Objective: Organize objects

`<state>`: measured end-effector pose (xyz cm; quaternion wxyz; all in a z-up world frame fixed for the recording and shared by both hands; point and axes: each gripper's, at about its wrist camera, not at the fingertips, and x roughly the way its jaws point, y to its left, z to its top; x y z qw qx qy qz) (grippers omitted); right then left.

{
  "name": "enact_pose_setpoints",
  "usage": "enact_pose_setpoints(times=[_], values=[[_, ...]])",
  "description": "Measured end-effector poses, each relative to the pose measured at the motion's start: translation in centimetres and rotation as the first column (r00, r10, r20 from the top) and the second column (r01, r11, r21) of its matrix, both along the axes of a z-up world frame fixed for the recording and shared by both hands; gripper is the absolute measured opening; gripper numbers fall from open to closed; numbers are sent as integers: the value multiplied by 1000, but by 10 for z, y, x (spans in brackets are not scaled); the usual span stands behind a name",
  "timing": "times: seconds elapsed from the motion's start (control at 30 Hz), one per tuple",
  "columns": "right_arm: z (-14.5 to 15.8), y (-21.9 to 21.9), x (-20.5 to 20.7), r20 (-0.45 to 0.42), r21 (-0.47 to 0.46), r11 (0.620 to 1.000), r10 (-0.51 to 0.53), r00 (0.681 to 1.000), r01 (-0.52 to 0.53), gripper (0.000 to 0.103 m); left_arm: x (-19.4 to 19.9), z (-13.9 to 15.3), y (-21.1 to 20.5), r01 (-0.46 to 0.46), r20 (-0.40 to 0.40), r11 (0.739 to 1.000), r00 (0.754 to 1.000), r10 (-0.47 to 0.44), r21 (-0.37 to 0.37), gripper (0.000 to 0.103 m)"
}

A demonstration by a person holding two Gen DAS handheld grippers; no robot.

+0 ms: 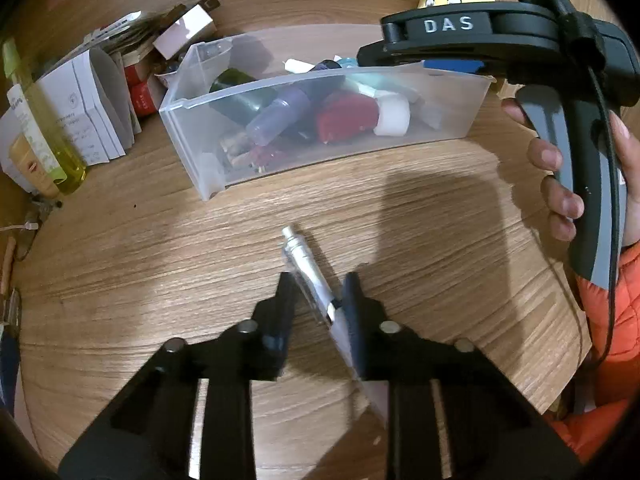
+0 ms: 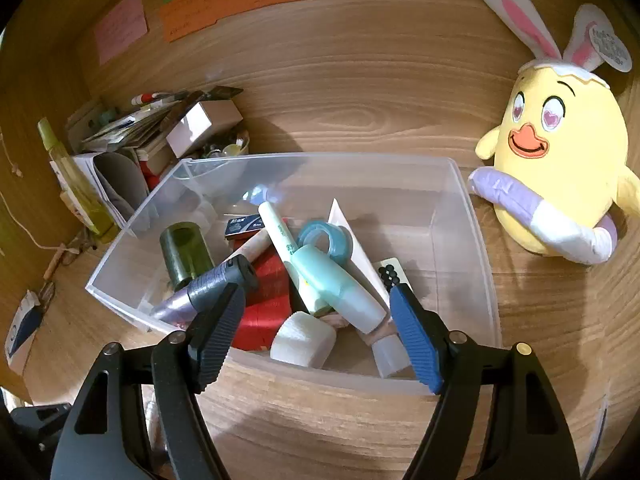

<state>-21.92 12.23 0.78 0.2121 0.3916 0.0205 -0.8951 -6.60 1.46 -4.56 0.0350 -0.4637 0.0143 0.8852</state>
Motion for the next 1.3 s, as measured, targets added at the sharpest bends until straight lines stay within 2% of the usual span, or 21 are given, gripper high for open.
enact_pose_setpoints(times=[0.1,0.3,0.5,0.73,1.07,1.3], values=[[2,2,2,1,-5,1000,-2,1000,2,74,1,1,-5,-10,-2,1000,1000,10,13,13],[10,3,13,-28,0,1000,6,1000,-6,75,-3,15,-20,-33,-47,997,998,37,72,13],[22,6,29,-70,-11,1000,24,997,-25,80,-11,45,-30,-41,-129,994,990,54,102,13],[29,13,47,-103,-9,999,34,994,-35,81,-26,78,-35,-30,-215,987,974,64,156,13],[49,28,66,-165,-23,998,50,985,-54,83,-81,94,-54,-29,-173,966,982,76,257,13],[45,38,72,-150,-63,996,48,987,-58,83,-124,83,-53,-39,-107,974,992,64,223,13]])
